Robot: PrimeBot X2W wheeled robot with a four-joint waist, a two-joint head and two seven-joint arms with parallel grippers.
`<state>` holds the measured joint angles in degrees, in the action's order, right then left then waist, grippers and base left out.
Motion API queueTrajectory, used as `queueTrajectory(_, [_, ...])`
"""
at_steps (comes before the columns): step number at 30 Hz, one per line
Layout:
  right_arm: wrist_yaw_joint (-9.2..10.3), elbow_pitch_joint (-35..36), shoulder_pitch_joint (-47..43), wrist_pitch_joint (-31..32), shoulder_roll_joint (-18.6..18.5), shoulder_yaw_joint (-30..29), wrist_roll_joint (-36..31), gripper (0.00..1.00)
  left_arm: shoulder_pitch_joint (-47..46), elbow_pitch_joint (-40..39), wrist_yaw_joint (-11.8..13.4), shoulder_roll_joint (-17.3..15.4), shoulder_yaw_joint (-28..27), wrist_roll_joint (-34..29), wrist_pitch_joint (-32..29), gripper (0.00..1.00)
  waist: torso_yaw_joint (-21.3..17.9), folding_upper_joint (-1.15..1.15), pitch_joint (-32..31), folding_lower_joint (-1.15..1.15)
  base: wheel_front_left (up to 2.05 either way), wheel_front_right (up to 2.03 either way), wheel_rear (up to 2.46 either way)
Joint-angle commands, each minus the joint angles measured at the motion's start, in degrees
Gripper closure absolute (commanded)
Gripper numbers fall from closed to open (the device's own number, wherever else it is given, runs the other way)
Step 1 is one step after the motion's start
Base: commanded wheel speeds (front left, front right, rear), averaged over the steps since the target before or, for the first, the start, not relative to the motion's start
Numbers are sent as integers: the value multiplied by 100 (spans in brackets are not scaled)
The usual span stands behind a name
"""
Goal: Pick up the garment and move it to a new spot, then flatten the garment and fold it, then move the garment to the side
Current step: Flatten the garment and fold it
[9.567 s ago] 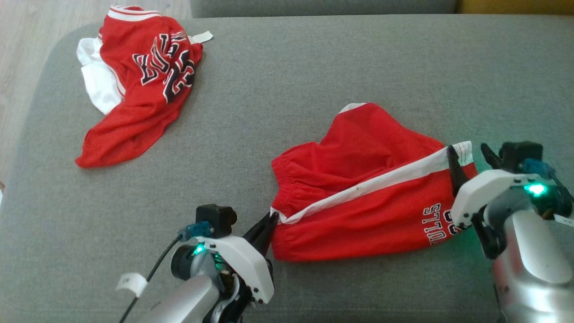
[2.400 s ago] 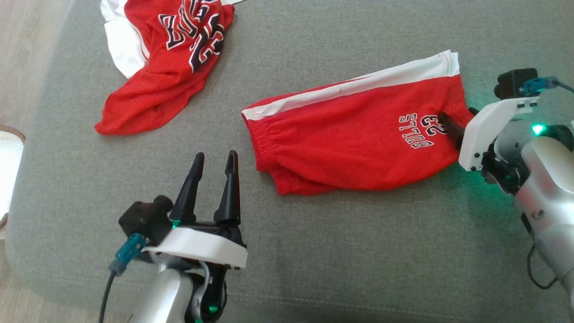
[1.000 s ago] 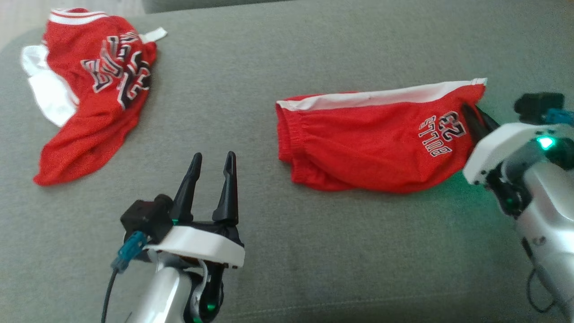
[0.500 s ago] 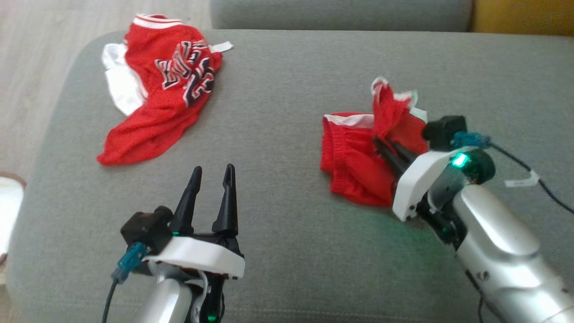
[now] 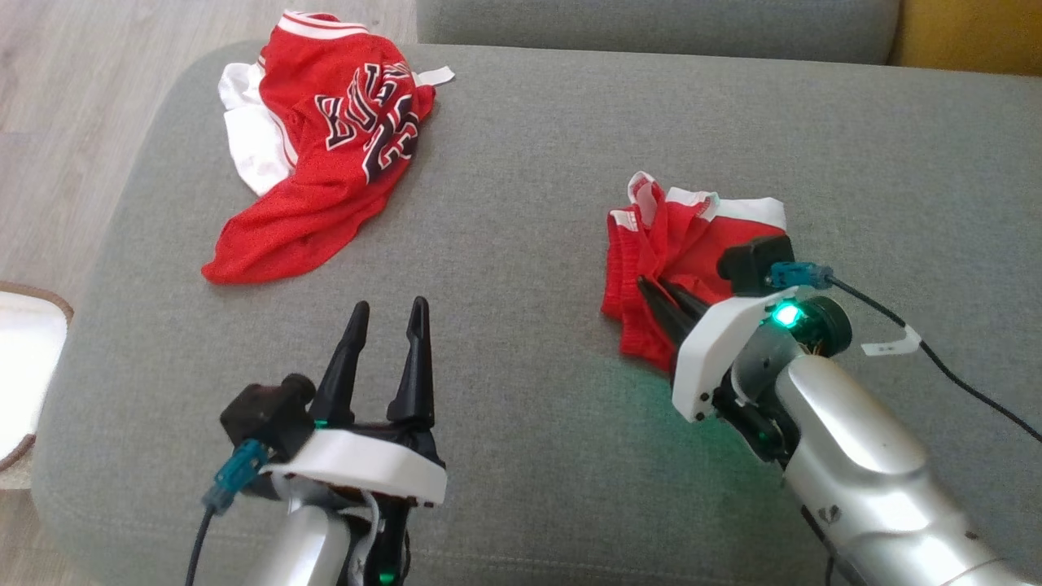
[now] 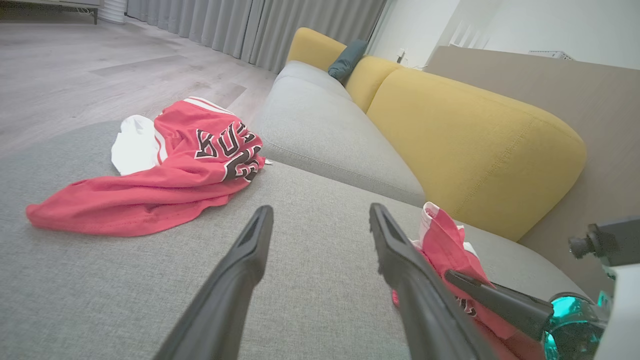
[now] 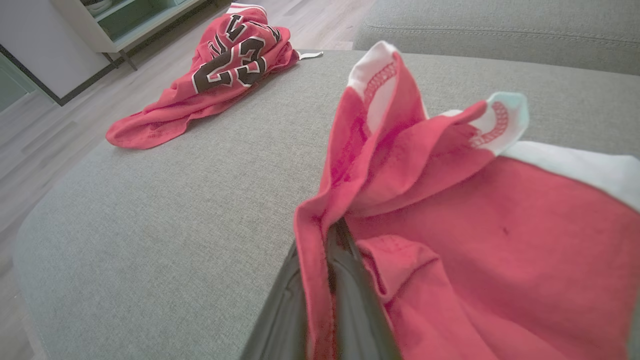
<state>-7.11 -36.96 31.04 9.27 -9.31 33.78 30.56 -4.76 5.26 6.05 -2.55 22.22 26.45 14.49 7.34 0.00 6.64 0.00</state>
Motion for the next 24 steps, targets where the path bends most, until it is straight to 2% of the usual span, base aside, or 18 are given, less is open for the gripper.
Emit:
queueTrajectory(1, [-37, 137, 178, -74, 110, 27, -47, 58, -85, -196, 8, -32, -131, 20, 51, 0, -1, 0, -2, 0, 0, 0, 0])
queueTrajectory(2, [-37, 93, 191, -106, 129, 34, -64, 13, -81, -194, 13, -32, -128, 23, 51, 0, -4, 0, -6, 0, 0, 0, 0])
queueTrajectory(3, [-37, 60, 200, -150, 147, 40, -79, 0, -75, -193, 19, -32, -126, 24, 51, 0, -10, 0, -11, 0, 0, 0, 0])
queueTrajectory(9, [-37, 146, 187, -527, 201, 184, -56, 0, -32, -161, 23, -32, -113, 21, 51, 0, -131, 0, -72, 0, 0, 0, 0])
queueTrajectory(14, [-37, 454, 74, -788, 108, 114, 17, 0, -9, -167, 33, -32, -97, 11, 51, 0, -240, 0, -101, 0, 0, 0, 0])
queueTrajectory(20, [-37, 839, -184, -1162, -113, -644, -87, 0, 5, -172, 28, -32, -121, -3, 51, 0, -339, 0, -117, 0, 0, 0, 0])
queueTrajectory(24, [-37, 889, -330, -1187, -256, -1102, -394, 0, -3, -193, 29, -32, -118, -12, 51, 0, -364, 0, -89, 0, 0, 0, 0])
